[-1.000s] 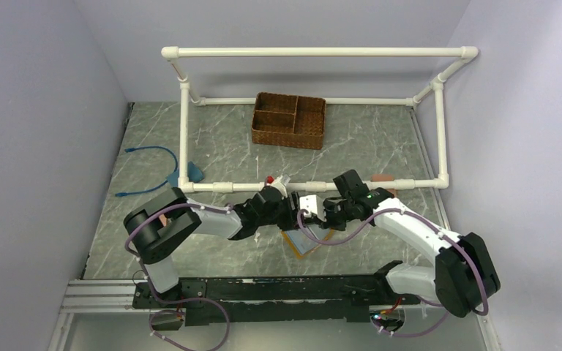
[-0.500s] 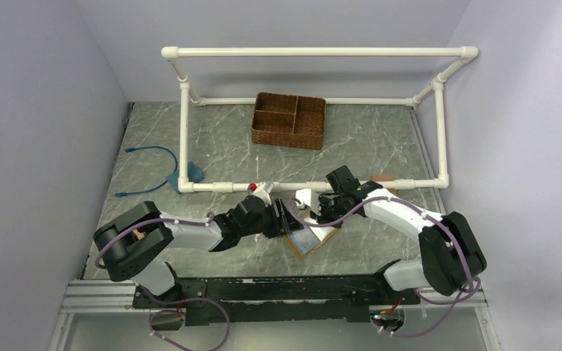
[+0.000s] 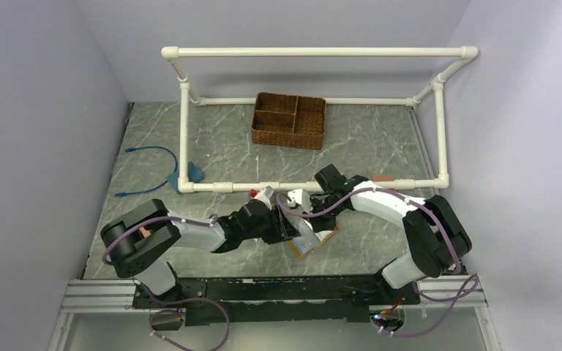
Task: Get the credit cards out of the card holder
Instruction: Open the card holder at the center of the board.
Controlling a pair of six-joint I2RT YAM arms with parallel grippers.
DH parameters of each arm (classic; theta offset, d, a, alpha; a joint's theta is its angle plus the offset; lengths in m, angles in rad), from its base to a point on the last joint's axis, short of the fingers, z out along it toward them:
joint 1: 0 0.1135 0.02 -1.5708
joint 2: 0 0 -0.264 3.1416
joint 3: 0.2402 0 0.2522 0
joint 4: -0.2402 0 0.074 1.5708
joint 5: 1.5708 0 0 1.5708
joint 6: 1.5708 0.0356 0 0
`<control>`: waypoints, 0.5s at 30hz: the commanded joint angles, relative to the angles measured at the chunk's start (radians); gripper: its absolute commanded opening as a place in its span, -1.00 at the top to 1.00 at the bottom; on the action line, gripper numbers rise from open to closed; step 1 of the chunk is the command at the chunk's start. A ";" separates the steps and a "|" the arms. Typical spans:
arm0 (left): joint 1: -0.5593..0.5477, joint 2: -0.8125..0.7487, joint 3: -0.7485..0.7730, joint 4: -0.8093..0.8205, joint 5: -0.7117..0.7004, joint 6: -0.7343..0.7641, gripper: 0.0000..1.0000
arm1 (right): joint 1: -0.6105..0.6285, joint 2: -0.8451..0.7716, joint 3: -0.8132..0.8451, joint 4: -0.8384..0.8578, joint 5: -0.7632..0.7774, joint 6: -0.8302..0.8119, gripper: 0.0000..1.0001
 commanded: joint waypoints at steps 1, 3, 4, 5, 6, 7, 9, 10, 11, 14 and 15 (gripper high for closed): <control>-0.003 0.012 0.050 -0.063 -0.020 -0.022 0.08 | 0.001 0.015 0.043 -0.018 -0.002 0.042 1.00; -0.004 0.016 0.053 -0.061 -0.019 -0.021 0.07 | 0.003 0.026 0.048 -0.022 -0.003 0.052 1.00; -0.004 0.018 0.054 -0.058 -0.015 -0.019 0.06 | 0.003 0.031 0.050 -0.024 -0.005 0.055 1.00; -0.003 0.022 0.058 -0.057 -0.011 -0.017 0.05 | 0.004 0.035 0.052 -0.027 -0.009 0.056 1.00; -0.003 0.028 0.061 -0.056 -0.006 -0.016 0.04 | 0.004 0.036 0.054 -0.030 -0.013 0.054 1.00; -0.003 0.035 0.065 -0.049 0.000 -0.013 0.04 | 0.005 0.039 0.055 -0.033 -0.017 0.052 1.00; -0.003 0.048 0.062 -0.008 0.015 -0.008 0.03 | 0.007 0.043 0.058 -0.039 -0.022 0.052 1.00; -0.002 0.052 0.062 0.012 0.018 -0.007 0.03 | 0.010 0.045 0.058 -0.042 -0.027 0.051 1.00; -0.002 0.057 0.062 0.016 0.021 -0.006 0.03 | 0.012 0.046 0.060 -0.045 -0.030 0.049 1.00; -0.002 0.060 0.067 0.014 0.025 -0.005 0.04 | 0.021 0.050 0.063 -0.053 -0.048 0.048 1.00; -0.002 0.058 0.065 0.018 0.024 -0.005 0.04 | 0.024 0.052 0.065 -0.056 -0.055 0.048 1.00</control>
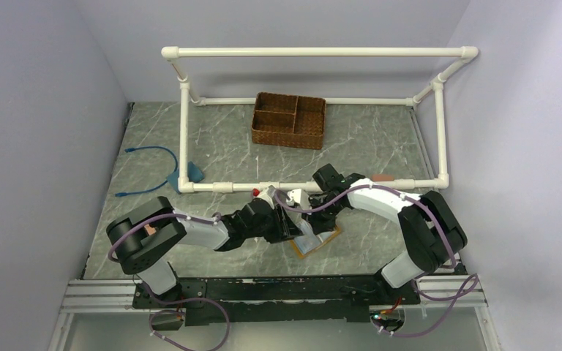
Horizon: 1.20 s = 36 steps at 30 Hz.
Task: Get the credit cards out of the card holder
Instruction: Open the card holder at the center of the board, then remove the credit card from the card holder.
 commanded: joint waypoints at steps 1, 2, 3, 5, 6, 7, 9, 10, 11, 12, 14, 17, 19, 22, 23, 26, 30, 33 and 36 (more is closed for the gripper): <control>-0.001 0.006 0.023 0.050 0.012 0.006 0.05 | 0.021 0.010 0.039 -0.025 -0.059 0.007 1.00; -0.002 -0.001 0.015 0.065 0.008 0.006 0.06 | 0.023 0.013 0.042 -0.029 -0.068 0.007 1.00; -0.001 -0.012 0.005 0.083 0.003 0.008 0.07 | 0.026 0.014 0.045 -0.035 -0.080 0.007 1.00; -0.002 -0.038 -0.015 0.107 -0.012 0.016 0.09 | 0.033 0.016 0.053 -0.043 -0.100 0.009 1.00; -0.002 -0.051 -0.021 0.112 -0.018 0.020 0.09 | 0.035 0.018 0.056 -0.047 -0.109 0.010 1.00; -0.001 -0.062 -0.028 0.115 -0.021 0.025 0.09 | 0.038 0.019 0.059 -0.049 -0.118 0.012 1.00; -0.001 -0.077 -0.030 0.109 -0.025 0.033 0.09 | 0.040 0.023 0.066 -0.056 -0.134 0.013 1.00; -0.002 -0.078 -0.030 0.109 -0.021 0.037 0.10 | 0.040 0.025 0.071 -0.061 -0.145 0.013 1.00; -0.002 -0.075 -0.029 0.117 -0.014 0.043 0.09 | 0.040 0.027 0.074 -0.065 -0.152 0.014 1.00; -0.002 -0.069 -0.031 0.135 -0.005 0.046 0.09 | 0.040 0.027 0.077 -0.069 -0.158 0.015 1.00; -0.001 -0.054 -0.037 0.190 0.010 0.043 0.09 | 0.040 0.024 0.081 -0.070 -0.160 0.018 1.00; -0.002 -0.025 -0.048 0.250 0.020 0.033 0.09 | 0.036 0.009 0.084 -0.067 -0.155 0.028 1.00; -0.002 -0.010 -0.053 0.275 0.022 0.024 0.09 | 0.026 -0.005 0.087 -0.068 -0.155 0.033 1.00; 0.001 0.011 -0.052 0.301 0.026 0.017 0.09 | 0.001 -0.029 0.085 -0.061 -0.143 0.044 1.00; 0.001 0.015 -0.047 0.304 0.032 0.019 0.10 | -0.009 -0.036 0.081 -0.055 -0.131 0.049 1.00; 0.002 0.029 -0.032 0.302 0.037 0.025 0.10 | -0.039 -0.048 0.074 -0.033 -0.096 0.069 1.00; 0.004 0.043 0.004 0.225 0.031 0.028 0.14 | -0.065 -0.045 0.069 -0.018 -0.061 0.086 0.99; 0.004 0.055 0.031 0.158 0.025 0.031 0.16 | -0.068 -0.040 0.073 -0.026 -0.083 0.085 0.98; 0.004 0.074 0.055 0.115 0.020 0.036 0.22 | -0.068 -0.032 0.079 -0.035 -0.109 0.090 0.97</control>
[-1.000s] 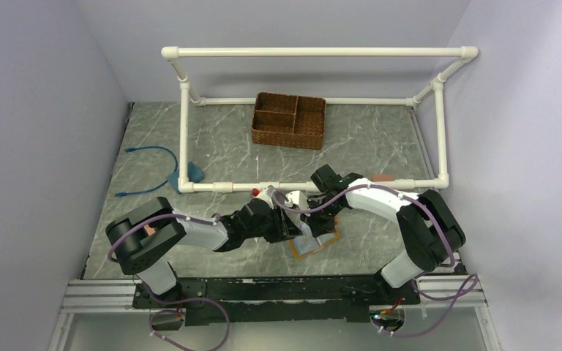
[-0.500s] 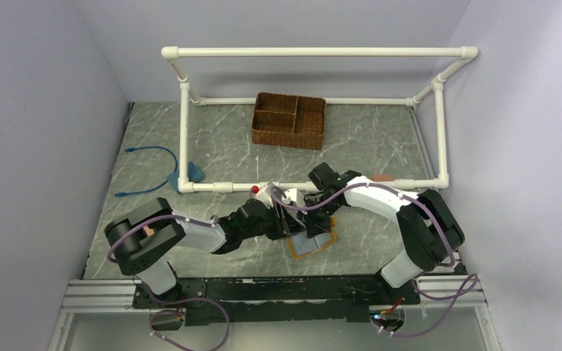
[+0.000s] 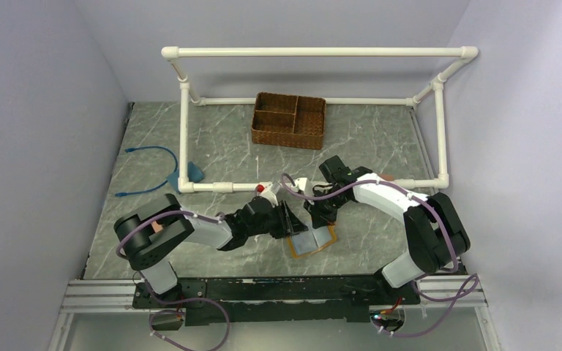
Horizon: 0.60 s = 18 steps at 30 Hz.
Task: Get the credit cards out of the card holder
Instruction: Remove the credit card from the card holder.
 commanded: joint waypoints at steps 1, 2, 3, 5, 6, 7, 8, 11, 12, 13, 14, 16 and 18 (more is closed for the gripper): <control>0.003 0.032 0.057 -0.066 0.001 0.014 0.27 | 0.000 -0.011 0.028 0.004 -0.039 0.016 0.96; 0.003 0.041 0.065 -0.072 0.002 0.017 0.34 | -0.001 -0.009 0.031 0.002 -0.046 0.018 0.96; 0.003 0.050 0.070 -0.076 0.003 0.022 0.44 | 0.000 -0.008 0.031 0.000 -0.051 0.018 0.96; 0.002 0.062 0.080 -0.083 0.007 0.031 0.61 | 0.000 -0.007 0.034 -0.004 -0.063 0.021 0.96; 0.002 0.062 0.079 -0.082 0.006 0.037 0.72 | 0.000 -0.008 0.035 -0.006 -0.071 0.024 0.96; 0.003 0.056 0.075 -0.080 0.004 0.044 0.85 | -0.001 -0.010 0.038 -0.009 -0.083 0.026 0.96; 0.003 0.048 0.067 -0.078 -0.001 0.050 0.96 | -0.003 -0.012 0.041 -0.013 -0.097 0.031 0.95; 0.003 -0.003 0.033 -0.074 -0.026 0.094 1.00 | -0.011 -0.015 0.052 -0.032 -0.175 0.039 0.89; 0.003 -0.021 0.019 -0.071 -0.033 0.116 1.00 | -0.013 -0.014 0.056 -0.039 -0.209 0.043 0.88; 0.003 -0.037 0.001 -0.053 -0.034 0.141 1.00 | -0.015 -0.009 0.061 -0.044 -0.249 0.049 0.88; 0.003 -0.050 -0.016 -0.029 -0.032 0.168 1.00 | -0.016 -0.002 0.065 -0.050 -0.280 0.056 0.88; 0.004 -0.070 -0.050 0.014 -0.038 0.194 1.00 | -0.018 0.016 0.070 -0.052 -0.336 0.075 0.88; 0.006 -0.080 -0.080 0.057 -0.045 0.212 1.00 | -0.021 0.037 0.070 -0.050 -0.377 0.095 0.88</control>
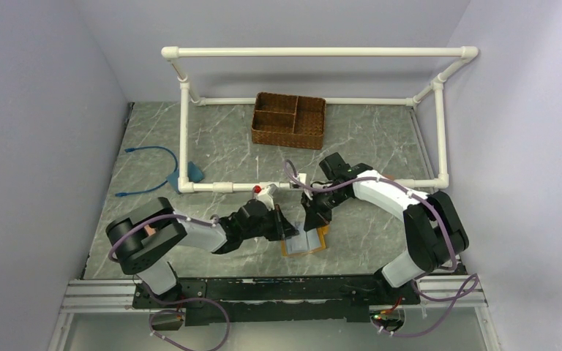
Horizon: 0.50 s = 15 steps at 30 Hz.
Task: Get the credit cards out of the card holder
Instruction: Remove the credit card from the card holder.
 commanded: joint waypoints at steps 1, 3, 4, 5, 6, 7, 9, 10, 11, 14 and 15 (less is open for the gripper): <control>0.004 -0.049 -0.062 0.107 -0.034 0.101 1.00 | -0.012 0.040 0.037 -0.011 -0.177 0.056 0.87; 0.008 -0.056 -0.075 0.122 -0.036 0.109 1.00 | -0.019 0.070 0.036 -0.016 -0.207 0.062 0.87; 0.009 -0.062 -0.080 0.128 -0.039 0.114 1.00 | -0.021 0.085 0.037 -0.024 -0.228 0.059 0.87; 0.010 -0.065 -0.083 0.135 -0.039 0.122 1.00 | -0.021 0.104 0.041 -0.033 -0.238 0.056 0.87; 0.013 -0.071 -0.088 0.147 -0.038 0.132 1.00 | -0.022 0.122 0.044 -0.041 -0.248 0.054 0.87; 0.014 -0.077 -0.095 0.162 -0.035 0.143 1.00 | -0.023 0.137 0.049 -0.046 -0.252 0.053 0.87; 0.018 -0.098 -0.117 0.192 -0.035 0.162 1.00 | -0.029 0.152 0.046 -0.025 -0.242 0.077 0.87; 0.020 -0.110 -0.129 0.207 -0.035 0.171 1.00 | -0.034 0.155 0.043 -0.014 -0.235 0.091 0.87; 0.023 -0.122 -0.143 0.229 -0.036 0.180 1.00 | -0.041 0.155 0.040 -0.004 -0.233 0.102 0.87; 0.031 -0.163 -0.180 0.274 -0.036 0.211 1.00 | -0.075 0.158 0.034 0.023 -0.243 0.131 0.87; 0.035 -0.176 -0.189 0.284 -0.031 0.221 1.00 | -0.087 0.159 0.032 0.028 -0.250 0.135 0.86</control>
